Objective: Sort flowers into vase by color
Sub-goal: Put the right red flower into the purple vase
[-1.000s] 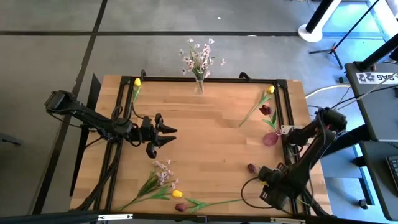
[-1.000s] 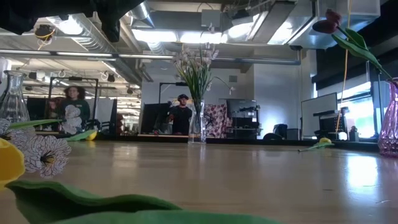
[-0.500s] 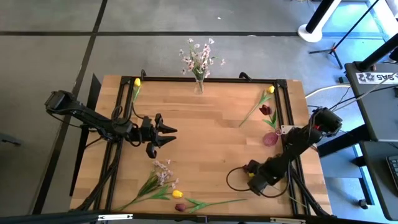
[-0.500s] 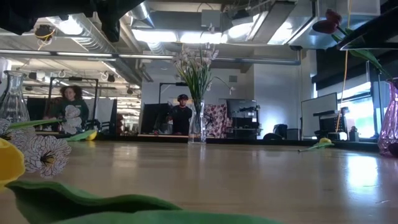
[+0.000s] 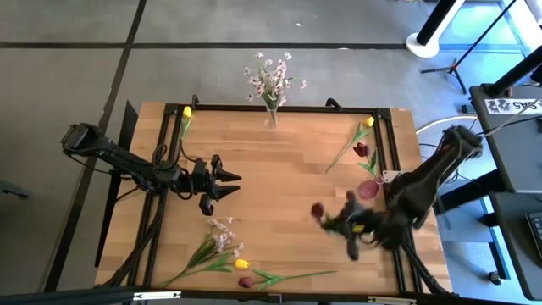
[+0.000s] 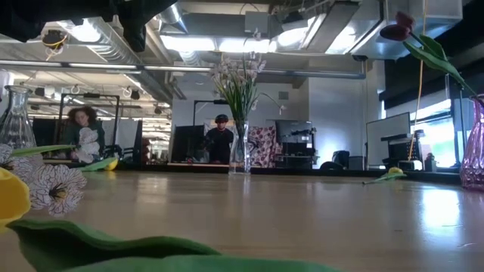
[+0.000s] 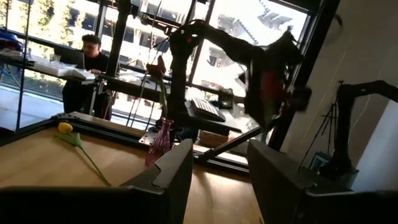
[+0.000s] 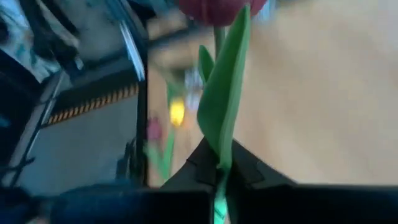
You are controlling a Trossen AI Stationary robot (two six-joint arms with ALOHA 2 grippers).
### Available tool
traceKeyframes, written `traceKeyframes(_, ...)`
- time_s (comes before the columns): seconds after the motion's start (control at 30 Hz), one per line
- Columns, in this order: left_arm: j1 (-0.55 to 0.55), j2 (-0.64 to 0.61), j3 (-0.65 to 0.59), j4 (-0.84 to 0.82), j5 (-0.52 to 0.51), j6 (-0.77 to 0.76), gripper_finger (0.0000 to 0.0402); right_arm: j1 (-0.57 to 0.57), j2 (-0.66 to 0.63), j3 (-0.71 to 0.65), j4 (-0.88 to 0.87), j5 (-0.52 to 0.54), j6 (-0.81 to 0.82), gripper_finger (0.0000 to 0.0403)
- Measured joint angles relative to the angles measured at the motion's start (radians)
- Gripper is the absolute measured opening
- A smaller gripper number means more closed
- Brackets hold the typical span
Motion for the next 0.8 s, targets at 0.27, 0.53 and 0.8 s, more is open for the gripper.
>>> traceKeyframes(0.27,0.0,0.0,0.0,-0.002,0.0,0.0,0.0149,-0.149,-0.37,-0.21,0.37,-0.345,-0.611,0.0005)
traceKeyframes(0.53,0.0,0.0,0.0,-0.003,0.0,0.0,0.0149,-0.299,-0.804,-0.265,0.141,-0.609,-0.688,0.0004)
traceKeyframes(0.8,0.0,0.0,0.0,-0.007,0.0,0.0,0.0149,-0.304,-1.117,-0.231,-0.124,-0.692,-0.626,0.0003)
